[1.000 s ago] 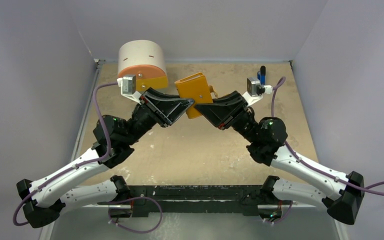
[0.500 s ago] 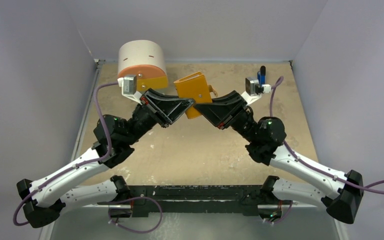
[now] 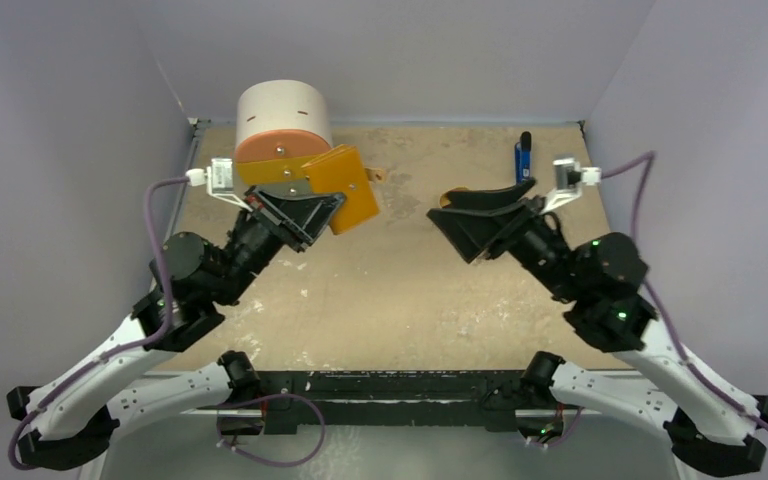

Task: Put the credit cards into the card holder
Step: Close the card holder.

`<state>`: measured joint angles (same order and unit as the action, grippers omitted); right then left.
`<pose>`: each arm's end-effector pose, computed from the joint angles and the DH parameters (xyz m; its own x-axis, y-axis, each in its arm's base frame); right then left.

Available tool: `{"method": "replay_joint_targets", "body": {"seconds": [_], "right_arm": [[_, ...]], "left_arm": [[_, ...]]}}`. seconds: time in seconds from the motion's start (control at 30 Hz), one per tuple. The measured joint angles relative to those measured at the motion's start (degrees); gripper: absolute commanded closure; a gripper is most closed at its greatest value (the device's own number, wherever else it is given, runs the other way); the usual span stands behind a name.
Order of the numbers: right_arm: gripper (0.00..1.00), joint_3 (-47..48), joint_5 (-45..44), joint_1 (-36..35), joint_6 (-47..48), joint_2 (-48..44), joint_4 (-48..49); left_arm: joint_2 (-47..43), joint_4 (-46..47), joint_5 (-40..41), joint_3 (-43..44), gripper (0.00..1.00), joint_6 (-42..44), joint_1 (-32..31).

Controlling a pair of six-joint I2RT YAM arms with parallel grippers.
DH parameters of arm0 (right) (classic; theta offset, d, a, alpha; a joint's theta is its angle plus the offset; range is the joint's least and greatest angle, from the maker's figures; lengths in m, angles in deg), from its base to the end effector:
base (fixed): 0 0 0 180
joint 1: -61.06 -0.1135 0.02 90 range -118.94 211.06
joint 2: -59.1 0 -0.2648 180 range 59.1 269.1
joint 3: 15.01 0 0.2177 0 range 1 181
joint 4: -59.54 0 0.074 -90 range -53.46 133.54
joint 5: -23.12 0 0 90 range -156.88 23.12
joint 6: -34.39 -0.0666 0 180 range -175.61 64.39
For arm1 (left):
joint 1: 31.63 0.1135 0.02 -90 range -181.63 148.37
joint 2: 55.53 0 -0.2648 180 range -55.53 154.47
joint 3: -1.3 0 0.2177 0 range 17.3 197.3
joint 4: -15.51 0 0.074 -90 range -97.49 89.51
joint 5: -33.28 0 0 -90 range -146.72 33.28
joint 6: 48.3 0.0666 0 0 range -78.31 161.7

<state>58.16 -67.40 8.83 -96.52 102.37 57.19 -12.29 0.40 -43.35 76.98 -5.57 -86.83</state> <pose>0.0866 0.1107 0.4686 -0.3003 0.6816 -0.6673 -0.7792 0.2282 0.5838 0.0944 -0.1089 0.4530 -0.3789 -0.7070 -0.5971 0.5815 0.3201 -0.7480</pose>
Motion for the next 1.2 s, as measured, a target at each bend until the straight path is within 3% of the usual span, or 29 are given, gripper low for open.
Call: {"method": "replay_joint_targets", "body": {"seconds": [0.2,0.37,0.63,0.77,0.93,1.03,1.2], "right_arm": [[0.01,15.93,-15.63,0.0,6.01,0.26,-26.01],[0.02,15.28,-20.57,0.11,7.69,3.72,-34.47],[0.17,11.43,-13.86,0.11,13.14,7.96,-33.27],[0.32,12.28,-8.17,0.11,12.68,10.99,-30.53],[0.56,6.49,-0.39,0.11,9.03,9.73,-24.83],[0.58,4.04,2.91,0.11,6.71,9.22,-22.03],[0.52,3.76,4.28,0.11,4.85,9.33,-20.15]], "left_arm": [[-4.44,-16.76,11.82,2.8,1.0,1.99,0.0],[-7.85,-21.55,16.22,-2.51,1.0,0.5,0.0],[-5.11,-21.57,11.8,-7.93,1.0,-3.17,0.0],[-2.36,-20.94,7.91,-7.98,1.0,-4.2,0.0],[-2.84,-16.96,4.61,-9.25,1.0,-5.75,0.0],[-2.97,-14.6,2.8,-9.7,1.0,-6.64,0.0],[-2.62,-12.87,0.0,-9.7,1.0,-7.26,0.0]]}}
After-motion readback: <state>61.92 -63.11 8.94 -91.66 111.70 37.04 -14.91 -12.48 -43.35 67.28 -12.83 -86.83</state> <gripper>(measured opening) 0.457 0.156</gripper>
